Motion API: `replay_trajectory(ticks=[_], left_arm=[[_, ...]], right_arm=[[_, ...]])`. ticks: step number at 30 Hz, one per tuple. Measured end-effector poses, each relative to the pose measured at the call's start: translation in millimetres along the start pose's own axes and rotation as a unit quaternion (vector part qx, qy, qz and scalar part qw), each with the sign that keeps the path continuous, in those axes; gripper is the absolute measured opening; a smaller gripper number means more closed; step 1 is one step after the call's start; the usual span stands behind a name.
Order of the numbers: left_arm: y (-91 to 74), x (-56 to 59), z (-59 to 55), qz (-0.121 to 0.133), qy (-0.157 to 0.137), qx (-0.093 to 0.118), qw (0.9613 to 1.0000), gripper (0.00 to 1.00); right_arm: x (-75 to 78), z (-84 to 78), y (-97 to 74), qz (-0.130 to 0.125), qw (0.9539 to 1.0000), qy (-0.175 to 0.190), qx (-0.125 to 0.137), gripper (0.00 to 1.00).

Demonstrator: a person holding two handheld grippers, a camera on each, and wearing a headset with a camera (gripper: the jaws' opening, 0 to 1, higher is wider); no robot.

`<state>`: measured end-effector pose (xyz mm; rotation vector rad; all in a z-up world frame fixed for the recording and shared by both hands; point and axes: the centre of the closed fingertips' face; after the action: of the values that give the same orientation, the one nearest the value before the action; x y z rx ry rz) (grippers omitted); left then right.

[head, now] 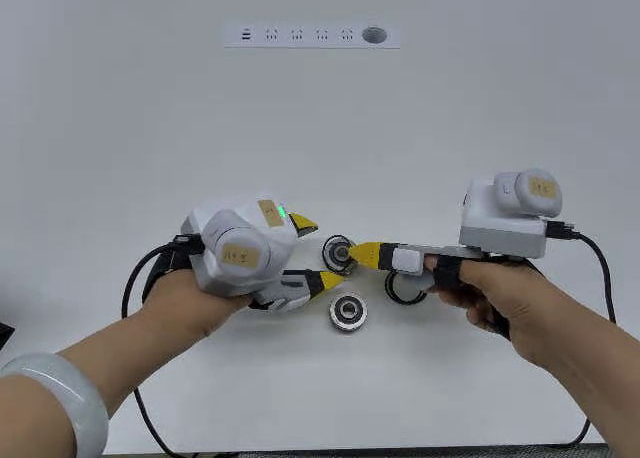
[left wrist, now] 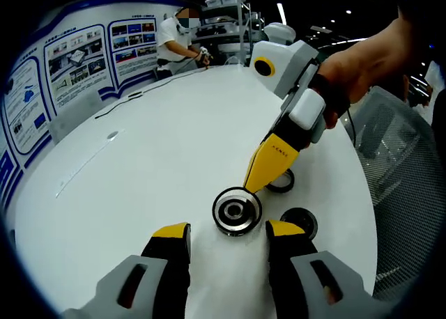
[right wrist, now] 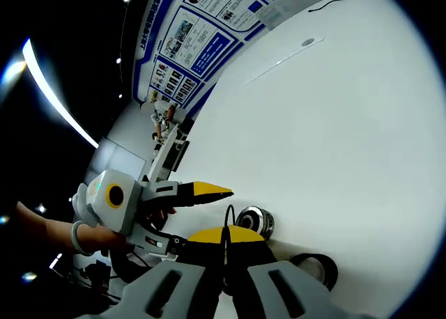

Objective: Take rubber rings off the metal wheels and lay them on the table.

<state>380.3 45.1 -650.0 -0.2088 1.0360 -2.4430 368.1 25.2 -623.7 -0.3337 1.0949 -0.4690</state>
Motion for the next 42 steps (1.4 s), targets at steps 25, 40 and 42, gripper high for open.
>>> replay_trajectory(ticks=[25, 40, 42], left_arm=[[-11.2, 1.0, -19.5, 0.006, -0.021, -0.012, 0.9997, 0.48], [-15.1, 1.5, -25.3, 0.009, -0.027, -0.016, 0.9995, 0.47], [-15.5, 1.5, -25.9, 0.009, -0.027, -0.017, 0.9995, 0.47]], right_arm=[[31.2, -24.7, -62.2, -0.037, 0.9963, 0.062, 0.048, 0.02], [55.8, -36.2, -62.4, -0.087, 0.9946, 0.049, 0.029, 0.02], [54.5, -37.1, -62.4, -0.089, 0.995, 0.037, 0.024, 0.03]])
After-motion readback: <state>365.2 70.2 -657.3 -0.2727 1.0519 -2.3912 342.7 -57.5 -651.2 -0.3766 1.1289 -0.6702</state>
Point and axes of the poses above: the centre of the closed fingertips' face, and the gripper's own axes: y roughly forward along the fingers, x roughly to its right, z roughly out of its top, and after that the axes turned 6 degrees about -x, right-handed
